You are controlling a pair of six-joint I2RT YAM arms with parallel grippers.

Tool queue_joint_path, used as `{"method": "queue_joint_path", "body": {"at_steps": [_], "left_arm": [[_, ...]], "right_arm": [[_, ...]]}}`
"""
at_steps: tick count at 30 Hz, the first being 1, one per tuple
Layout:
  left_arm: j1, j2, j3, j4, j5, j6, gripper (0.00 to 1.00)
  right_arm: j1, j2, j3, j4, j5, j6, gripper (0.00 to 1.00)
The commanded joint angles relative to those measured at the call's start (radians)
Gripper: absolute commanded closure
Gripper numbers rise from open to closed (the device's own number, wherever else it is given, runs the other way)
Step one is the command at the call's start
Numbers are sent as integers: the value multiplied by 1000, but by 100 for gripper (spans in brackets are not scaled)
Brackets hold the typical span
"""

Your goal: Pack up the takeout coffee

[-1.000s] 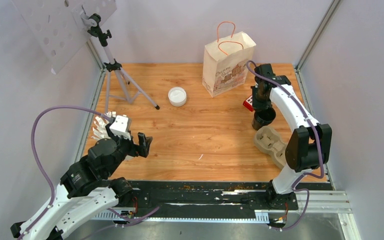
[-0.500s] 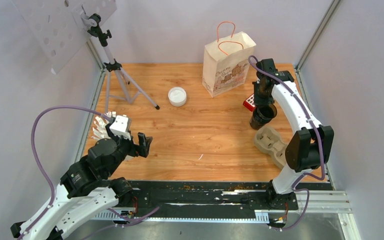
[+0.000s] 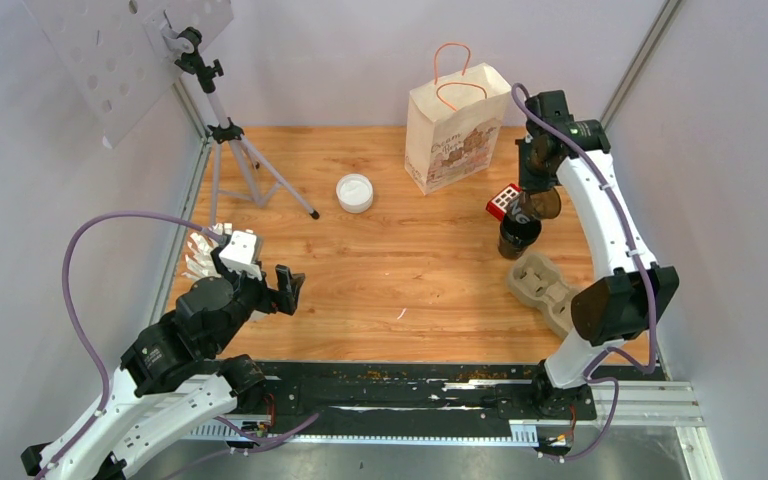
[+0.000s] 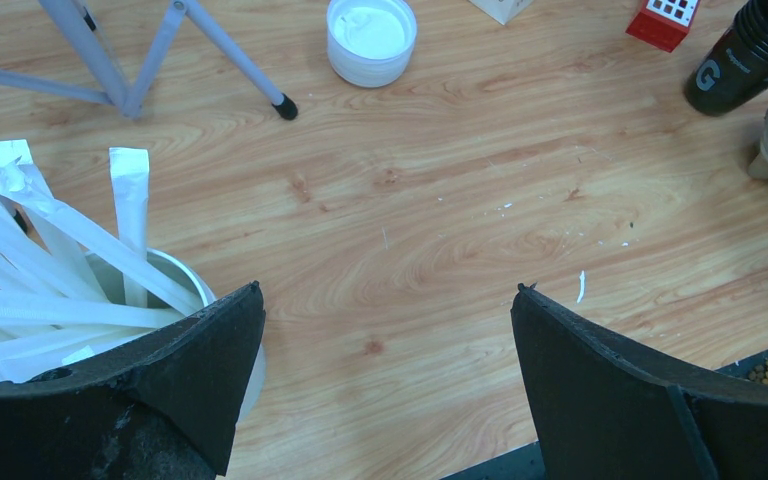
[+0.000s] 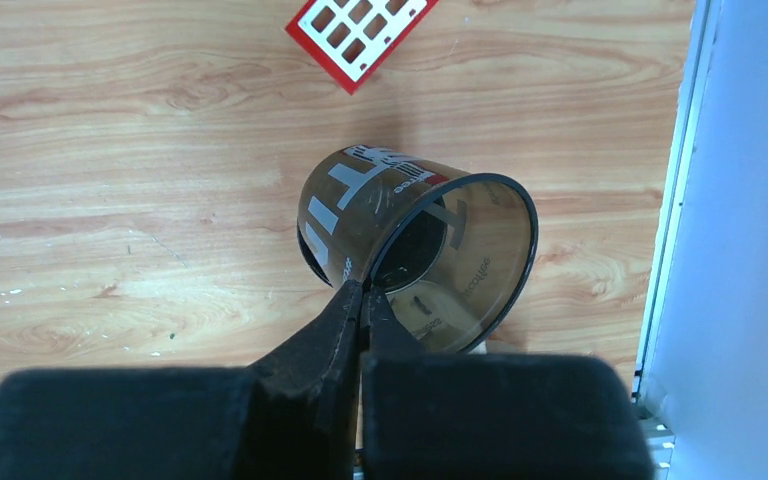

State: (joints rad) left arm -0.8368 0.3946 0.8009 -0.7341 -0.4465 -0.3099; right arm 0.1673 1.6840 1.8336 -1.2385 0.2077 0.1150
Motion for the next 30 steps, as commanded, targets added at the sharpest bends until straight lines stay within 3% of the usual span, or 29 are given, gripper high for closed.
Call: {"method": "queue_joint_path", "body": {"at_steps": [1, 8, 11, 16, 20, 24, 30], "left_arm": [[-2, 3, 1, 41, -4, 9, 0], [-2, 16, 18, 36, -47, -27, 0], [-2, 83, 125, -14, -79, -86, 0], [-2, 212, 331, -148, -119, -212, 0], [-2, 291, 484, -260, -130, -300, 0], [-2, 303, 556, -266, -77, -324, 0], [-2, 286, 545, -255, -81, -325, 0]], "right_arm": [[16, -66, 69, -24, -9, -42, 100], [209, -161, -22, 134, -10, -179, 100], [351, -203, -99, 237, 48, -259, 100], [582, -308, -370, 499, 47, -460, 100], [686, -375, -558, 664, -92, -630, 100], [777, -445, -773, 852, -191, -788, 100], [857, -426, -838, 898, -223, -913, 100]]}}
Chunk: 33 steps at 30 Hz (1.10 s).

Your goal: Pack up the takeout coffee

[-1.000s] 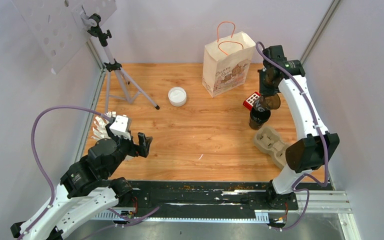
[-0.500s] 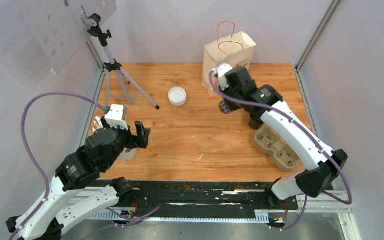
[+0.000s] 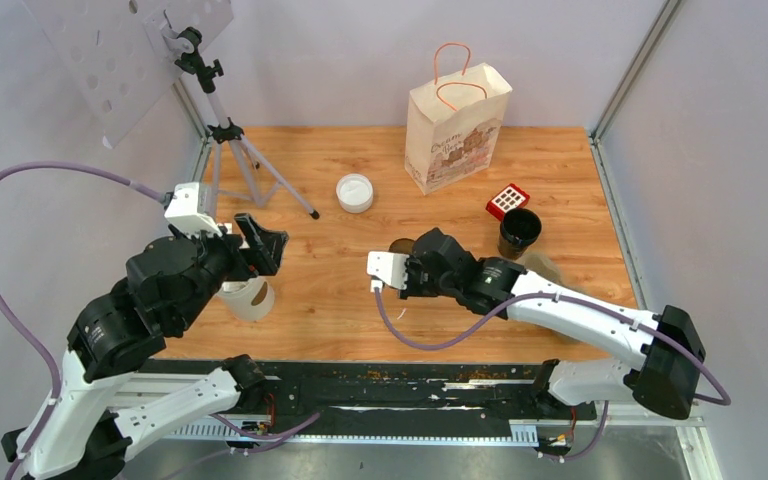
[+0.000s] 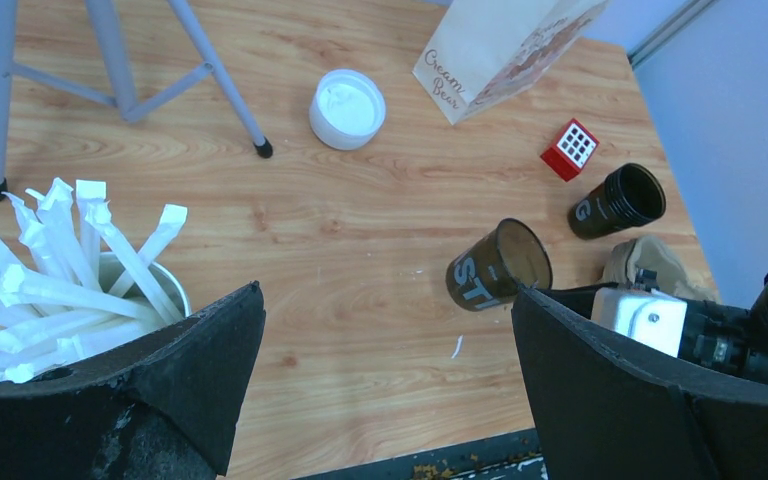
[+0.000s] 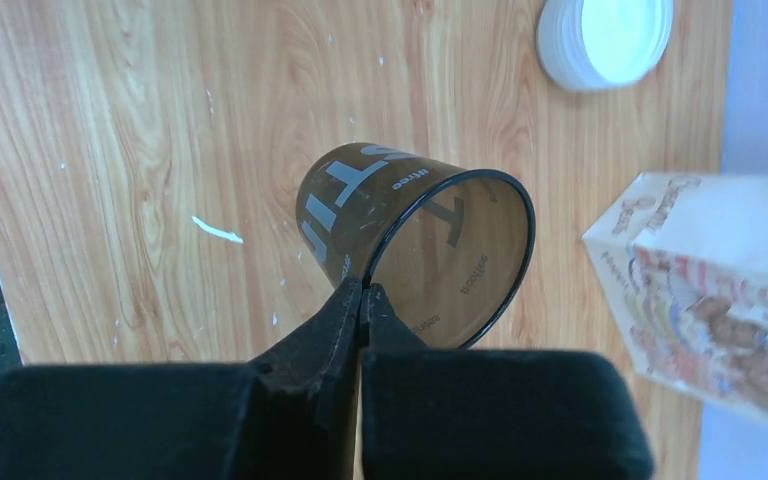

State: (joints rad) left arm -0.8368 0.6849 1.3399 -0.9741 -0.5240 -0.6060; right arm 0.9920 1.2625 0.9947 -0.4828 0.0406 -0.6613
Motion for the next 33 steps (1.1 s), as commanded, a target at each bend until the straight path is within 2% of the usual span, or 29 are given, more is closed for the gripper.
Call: {"method": "queue_joint_path", "body": {"at_steps": [1, 11, 21, 26, 29, 33], "left_arm": [[-2, -8, 0, -17, -7, -28, 0], [-2, -3, 4, -33, 1, -12, 1], [-2, 70, 41, -80, 44, 51, 1], [-2, 103, 35, -73, 57, 67, 1], [-3, 125, 34, -72, 63, 84, 1], [-2, 172, 55, -86, 53, 133, 1]], "right_arm": [[42, 4, -5, 142, -56, -153, 100], [112, 118, -21, 129, 8, -257, 100], [138, 174, -28, 95, 96, -261, 100], [144, 175, -26, 89, 84, -254, 100], [146, 166, -11, 81, 87, -235, 94], [146, 119, 25, 50, 63, -192, 78]]}}
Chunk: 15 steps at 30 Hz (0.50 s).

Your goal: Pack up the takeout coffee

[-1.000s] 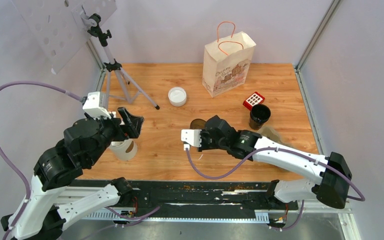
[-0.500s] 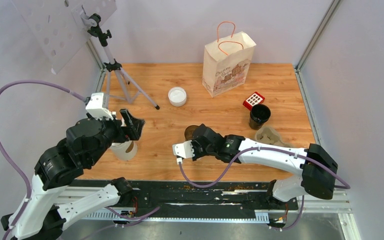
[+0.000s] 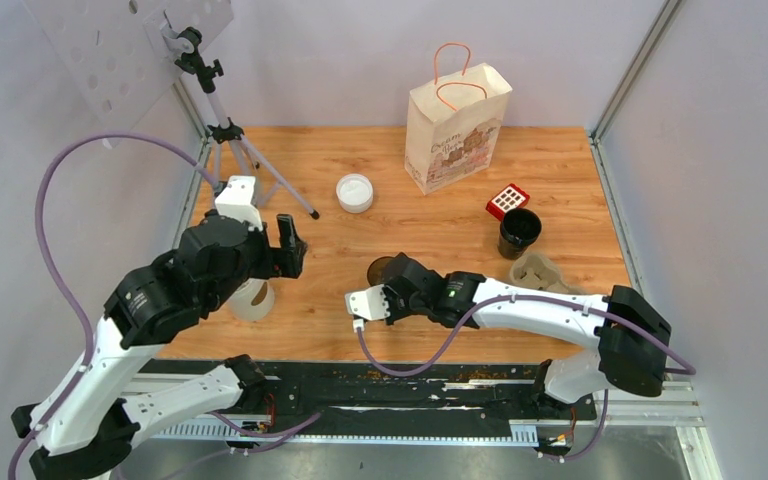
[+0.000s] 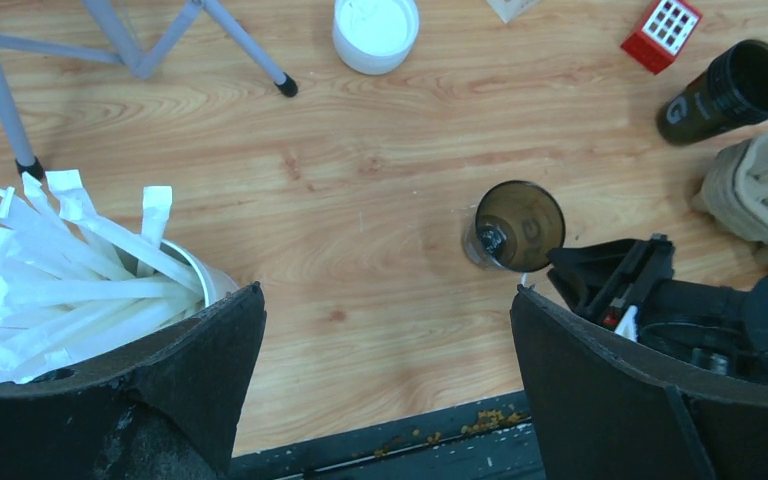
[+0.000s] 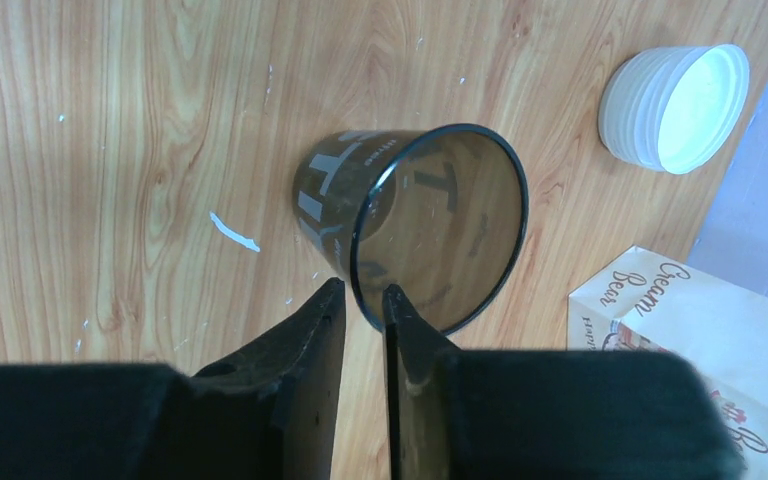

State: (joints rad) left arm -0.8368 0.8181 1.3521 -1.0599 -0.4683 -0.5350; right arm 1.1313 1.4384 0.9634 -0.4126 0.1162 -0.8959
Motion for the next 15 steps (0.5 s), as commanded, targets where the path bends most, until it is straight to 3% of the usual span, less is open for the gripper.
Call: {"method": "queue_joint_path", "body": {"at_steps": [1, 6, 9, 11, 15], "left_arm": [[-3, 54, 50, -4, -11, 76, 1], [-2, 150, 93, 11, -33, 156, 2], [3, 236, 118, 38, -50, 205, 1], [42, 317, 153, 40, -38, 225, 2], [197, 471, 199, 106, 116, 245, 7]], "right_arm": [[7, -72, 66, -36, -23, 55, 74], [8, -155, 91, -66, -40, 134, 69], [7, -210, 110, -76, -30, 277, 68], [6, -246, 122, -58, -15, 403, 63], [8, -319, 70, 40, -95, 623, 50]]}}
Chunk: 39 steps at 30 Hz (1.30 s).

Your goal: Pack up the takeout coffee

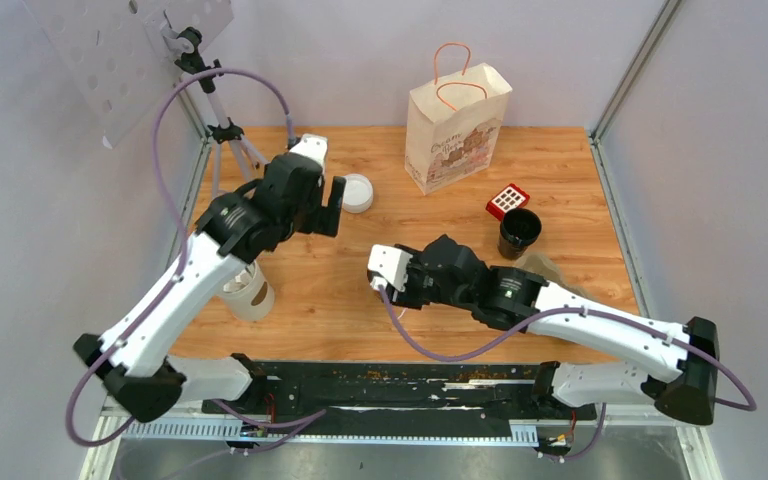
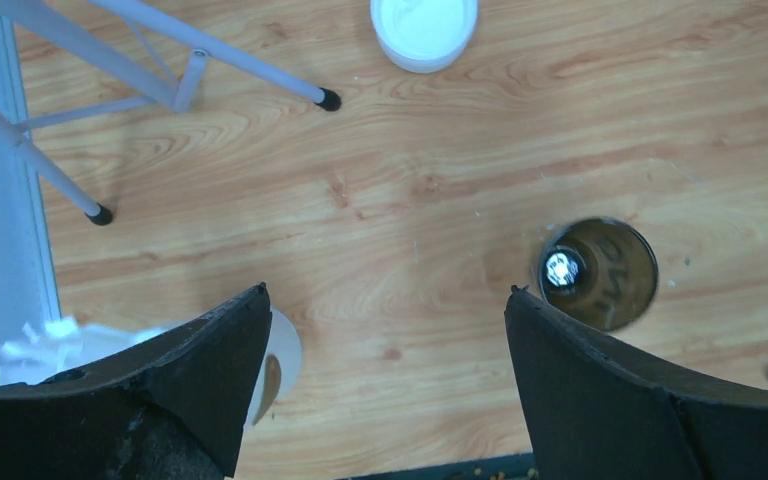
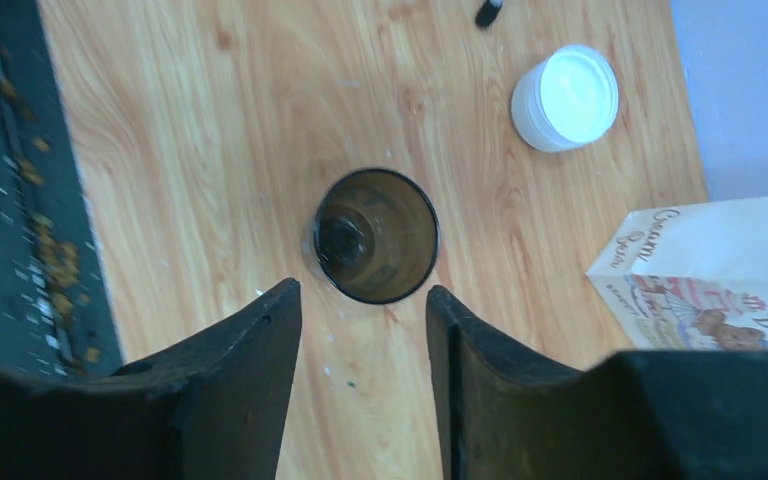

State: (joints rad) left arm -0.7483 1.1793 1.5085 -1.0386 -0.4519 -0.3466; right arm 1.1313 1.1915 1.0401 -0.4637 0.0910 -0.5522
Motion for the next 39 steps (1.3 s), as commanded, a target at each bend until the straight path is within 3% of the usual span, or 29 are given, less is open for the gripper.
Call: {"method": "queue_joint_path", "body": {"at_steps": [1, 4, 8, 12, 18, 23, 39], "left_arm": [[131, 161, 54, 107, 120, 55, 7], [186, 285, 101, 154, 151, 36, 11], [222, 460, 165, 224, 158, 19, 16], [276, 615, 232, 294, 166, 5, 28], [358, 773, 295, 418, 215, -27, 36], [377, 874, 353, 429, 197, -3, 44], [412, 962, 348, 469, 270, 51, 57]], "right_arm": [[8, -93, -26, 123, -99, 323, 44], [8, -160, -89, 196, -120, 417, 36], [8, -224, -115, 205, -100, 414, 21], [8, -283, -126, 190, -25, 380, 20], [8, -365, -177, 200, -5, 356, 20], [8, -397, -210, 217, 2, 338, 20], [8, -334, -235, 237, 16, 325, 19]]}}
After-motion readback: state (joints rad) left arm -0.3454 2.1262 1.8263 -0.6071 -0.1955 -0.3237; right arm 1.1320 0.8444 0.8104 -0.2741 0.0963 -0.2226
